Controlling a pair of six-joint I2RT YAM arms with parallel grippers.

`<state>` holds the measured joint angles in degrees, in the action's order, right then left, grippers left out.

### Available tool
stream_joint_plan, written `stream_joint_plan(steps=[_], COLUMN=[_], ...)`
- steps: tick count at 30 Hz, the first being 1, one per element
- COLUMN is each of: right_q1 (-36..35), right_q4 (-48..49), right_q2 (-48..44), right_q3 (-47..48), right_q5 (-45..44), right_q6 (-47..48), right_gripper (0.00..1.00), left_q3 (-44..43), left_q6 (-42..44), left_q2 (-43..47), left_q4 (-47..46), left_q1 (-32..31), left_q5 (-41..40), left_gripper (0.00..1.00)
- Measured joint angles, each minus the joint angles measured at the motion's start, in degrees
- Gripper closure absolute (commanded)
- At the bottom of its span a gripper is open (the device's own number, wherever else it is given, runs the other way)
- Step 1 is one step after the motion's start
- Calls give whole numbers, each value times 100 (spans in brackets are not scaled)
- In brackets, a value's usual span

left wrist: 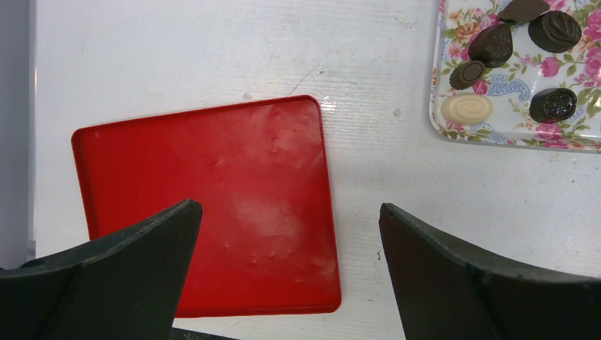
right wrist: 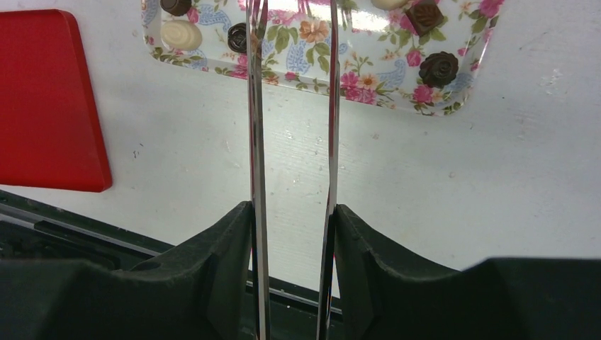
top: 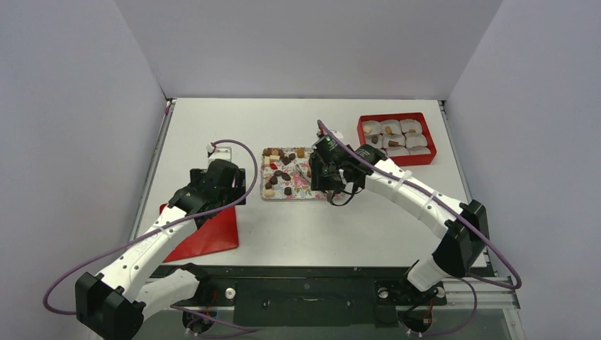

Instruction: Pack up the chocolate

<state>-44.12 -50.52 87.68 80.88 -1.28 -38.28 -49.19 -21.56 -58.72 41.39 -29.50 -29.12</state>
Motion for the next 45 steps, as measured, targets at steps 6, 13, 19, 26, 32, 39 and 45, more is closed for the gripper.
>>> stream_joint_plan(steps=[6, 13, 19, 26, 32, 39, 45], right_q1=[-162, -162, -157, -96, 26, 55, 63], right_q4=[39, 120, 125, 177, 219, 258, 295], right_q2=[295, 442, 549, 588, 590, 688, 1019], right_q3=[0, -90, -197, -223, -229, -229, -227], right_q5=[-251, -396, -457, -459, -461, -459, -448], right_q6=[-85, -151, -164, -166, -164, -131, -55], right_gripper=[61, 61, 61, 60, 60, 60, 60], left_q3=[0, 0, 0, 0, 0, 0, 0], left_q6=[-2, -2, -2, -2, -2, -2, -2], left_q2=[0, 0, 0, 0, 0, 4, 11], left_q4=[2, 2, 0, 2, 0, 0, 2], left_q1=[0, 4, 7, 7, 7, 9, 9], left_q5=[0, 2, 2, 2, 2, 2, 2], left_gripper=[4, 4, 4, 4, 4, 4, 4])
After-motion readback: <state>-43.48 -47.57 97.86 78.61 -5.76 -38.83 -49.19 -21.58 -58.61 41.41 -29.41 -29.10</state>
